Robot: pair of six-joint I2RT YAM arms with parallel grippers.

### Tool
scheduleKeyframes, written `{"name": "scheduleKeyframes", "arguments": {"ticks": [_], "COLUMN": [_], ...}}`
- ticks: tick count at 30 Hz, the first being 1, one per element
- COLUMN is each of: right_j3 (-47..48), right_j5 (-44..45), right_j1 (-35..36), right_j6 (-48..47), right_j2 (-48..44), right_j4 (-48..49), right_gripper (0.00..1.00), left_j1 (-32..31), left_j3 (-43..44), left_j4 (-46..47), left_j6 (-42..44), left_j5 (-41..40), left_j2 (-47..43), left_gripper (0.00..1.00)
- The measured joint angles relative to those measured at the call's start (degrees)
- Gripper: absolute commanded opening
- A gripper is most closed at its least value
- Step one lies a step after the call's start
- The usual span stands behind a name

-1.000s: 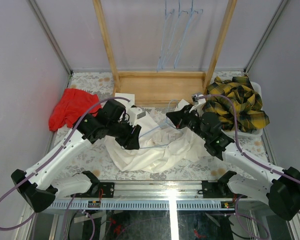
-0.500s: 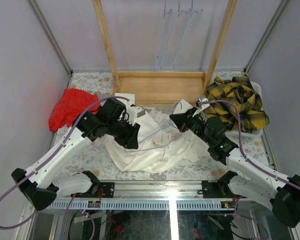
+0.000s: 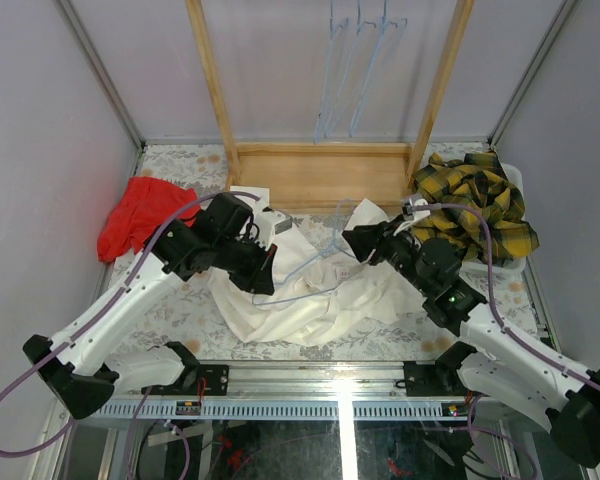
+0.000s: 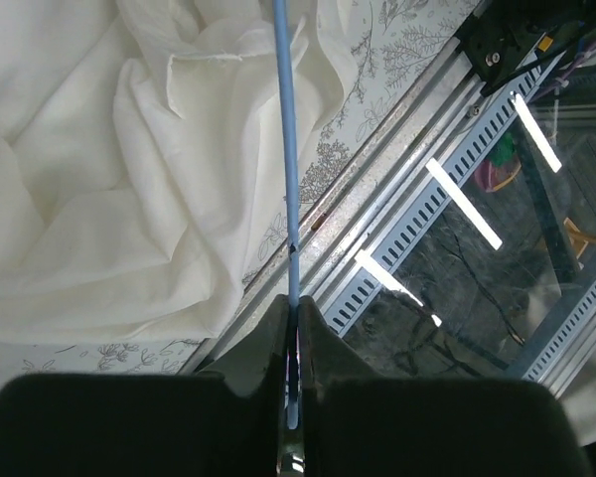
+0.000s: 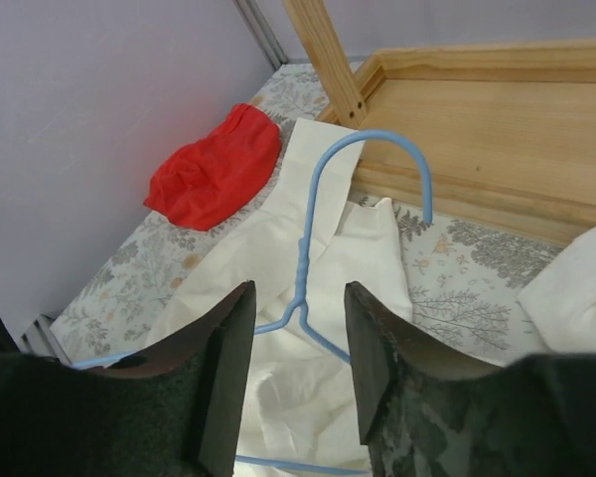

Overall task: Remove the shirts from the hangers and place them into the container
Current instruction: Remove the shirt from the hanger, then place the hanger at the clothesline.

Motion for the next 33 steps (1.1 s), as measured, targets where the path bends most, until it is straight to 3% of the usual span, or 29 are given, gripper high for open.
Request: {"name": "scheduleKeyframes", "arguments": {"ticks": [3,11,14,19,24,33], "right_j3": [0.46,4.98,5.49,5.86,5.86,5.77], "right_j5": [4.04,19.02,19.43,19.8,20.11,20.57], "right_j1": [0.0,0.0,0.0,0.0,0.0,0.0], "right_j6": [0.24,3.41,5.97,11.3,13.84,15.41], "right_j2": [-3.26,-2.84,1.86,11.28,12.17,4.02], "right_j4": [-5.77,-27.45,-32.3,-39.85,-42.25,-40.5], "right_gripper": [0.66,0.71,0.7,0.58,0.57,0.59], "left_j1": [0.0,0.0,0.0,0.0,0.0,0.0], "left_j3": [2.12,5.81,6.8,11.06,15.26,17.27], "left_j4": [-1.18,-2.75,-3.61,-4.66,-5.4,-7.04], "left_j6": [0.02,0.04,-0.02,-0.83,-2.19,-5.46], "left_j5": [-1.03,-3.21,-4.63,-8.9,-13.6,-23.82], "left_j2": [-0.13,-0.52,-0.57,-1.68,-5.05,-6.4], "left_gripper": [0.0,0.0,0.0,0.0,0.0,0.0]}}
